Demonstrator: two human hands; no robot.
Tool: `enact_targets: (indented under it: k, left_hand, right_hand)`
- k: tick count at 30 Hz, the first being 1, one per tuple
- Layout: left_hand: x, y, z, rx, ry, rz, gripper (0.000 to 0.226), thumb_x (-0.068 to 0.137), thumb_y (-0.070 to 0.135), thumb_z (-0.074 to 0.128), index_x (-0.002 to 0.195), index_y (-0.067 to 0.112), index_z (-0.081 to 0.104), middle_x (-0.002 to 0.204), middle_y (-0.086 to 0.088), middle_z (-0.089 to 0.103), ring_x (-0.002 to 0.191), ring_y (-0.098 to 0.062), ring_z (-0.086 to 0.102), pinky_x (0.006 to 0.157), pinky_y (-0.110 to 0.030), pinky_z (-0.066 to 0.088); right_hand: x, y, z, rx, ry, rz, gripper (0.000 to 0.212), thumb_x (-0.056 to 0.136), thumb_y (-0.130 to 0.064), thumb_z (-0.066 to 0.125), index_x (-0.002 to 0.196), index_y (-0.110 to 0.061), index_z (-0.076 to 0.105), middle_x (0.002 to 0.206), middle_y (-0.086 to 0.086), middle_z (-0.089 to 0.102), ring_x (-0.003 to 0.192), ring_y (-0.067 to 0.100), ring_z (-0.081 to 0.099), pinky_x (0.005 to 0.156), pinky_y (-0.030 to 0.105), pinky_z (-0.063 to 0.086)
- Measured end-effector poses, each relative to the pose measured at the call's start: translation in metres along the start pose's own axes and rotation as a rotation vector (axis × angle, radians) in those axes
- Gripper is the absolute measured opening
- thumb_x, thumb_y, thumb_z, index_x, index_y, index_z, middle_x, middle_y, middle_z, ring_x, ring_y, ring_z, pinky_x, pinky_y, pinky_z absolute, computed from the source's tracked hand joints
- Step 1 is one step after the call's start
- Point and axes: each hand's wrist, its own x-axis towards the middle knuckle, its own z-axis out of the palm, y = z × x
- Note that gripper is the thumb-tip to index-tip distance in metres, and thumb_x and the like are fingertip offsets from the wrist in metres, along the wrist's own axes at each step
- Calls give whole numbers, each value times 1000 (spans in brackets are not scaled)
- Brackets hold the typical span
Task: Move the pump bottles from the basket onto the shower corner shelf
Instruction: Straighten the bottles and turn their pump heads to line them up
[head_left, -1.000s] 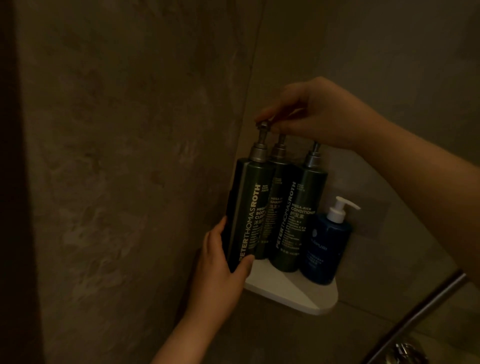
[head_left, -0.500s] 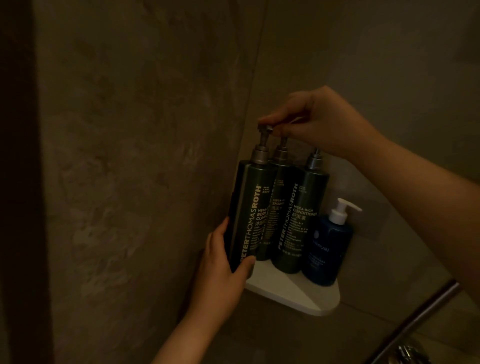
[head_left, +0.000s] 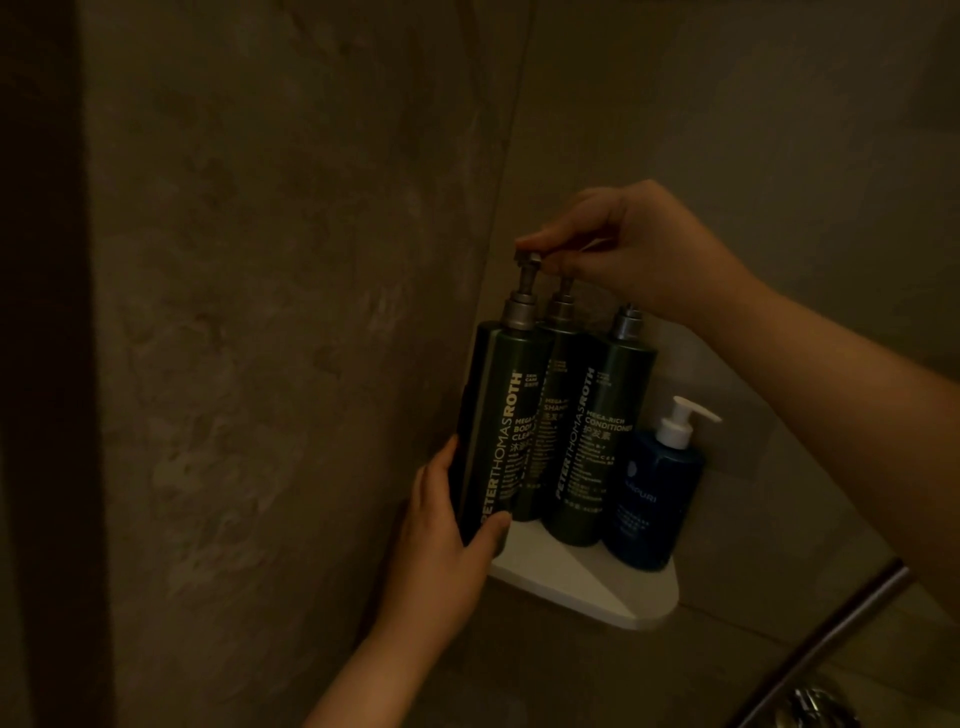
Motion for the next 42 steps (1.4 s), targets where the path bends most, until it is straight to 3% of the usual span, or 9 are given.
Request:
enact_targets:
  k: [3,7,11,14,18,25,29,33,42]
  left_hand:
    - [-2,4,-1,42,12,21,82,82,38,65,138,55,8,142,25,25,129,2,30,106,-29,32]
    - [-12,12,0,282,82,109,80,80,58,42,139,51,-11,150,23,2,137,-1,11,109,-28,19]
    - [-21,13,1,580,216,361,81,78,20,69,145,21,22,142,-2,27,127,-14,30,101,-37,30]
    - [-26,10,2,672,167,437,81,68,5,79,136,15,38,130,-5,38,116,-20,42,90,-30,41]
    - [-26,7,1,708,117,396,81,61,0,81,132,15,45,126,-4,42,111,-24,53,82,-30,49]
    - [-22,6,0,706,58,295,66,71,13,76,131,13,49,128,-8,50,114,-24,53,83,-29,47]
    - [-20,7,1,709,17,237,65,82,22,66,140,14,39,142,-6,39,126,-21,43,88,-28,43]
    - [-14,0,4,699,-10,207,63,96,37,34,149,24,2,154,8,-3,139,-9,8,106,-23,23]
    - [0,-12,10,722,-63,139,65,97,43,28,148,19,-4,154,7,-13,141,-13,5,112,-27,21]
  right_hand:
    - [0,-2,-1,4,-11,5,31,80,-6,69,109,-18,67,90,-18,63,83,-6,62,85,13,49]
    - [-2,-4,-2,5,-48,13,35,83,-2,66,111,-23,65,96,-17,64,93,3,65,90,21,51]
    - [-1,-4,3,-13,-44,41,42,85,0,61,118,-25,62,101,-12,67,95,5,66,91,27,52]
    - [0,-4,3,1,-12,72,35,84,1,56,108,-23,66,97,-5,71,92,4,67,91,35,53]
    - [1,-4,5,1,-10,97,39,84,2,54,88,-35,65,91,-5,72,88,4,68,87,40,54]
    - [12,-3,9,-81,-49,92,39,86,2,52,90,-36,63,103,2,72,98,14,66,90,40,51]
    - [22,0,10,-228,-69,57,33,87,1,51,104,-18,71,109,3,68,102,18,62,90,36,49]
    - [30,4,13,-287,-85,70,32,89,-2,51,110,-16,69,109,0,64,103,18,60,88,30,47]
    - [39,13,21,-358,-112,112,31,90,-6,50,113,-16,68,114,4,65,99,14,59,81,22,40]
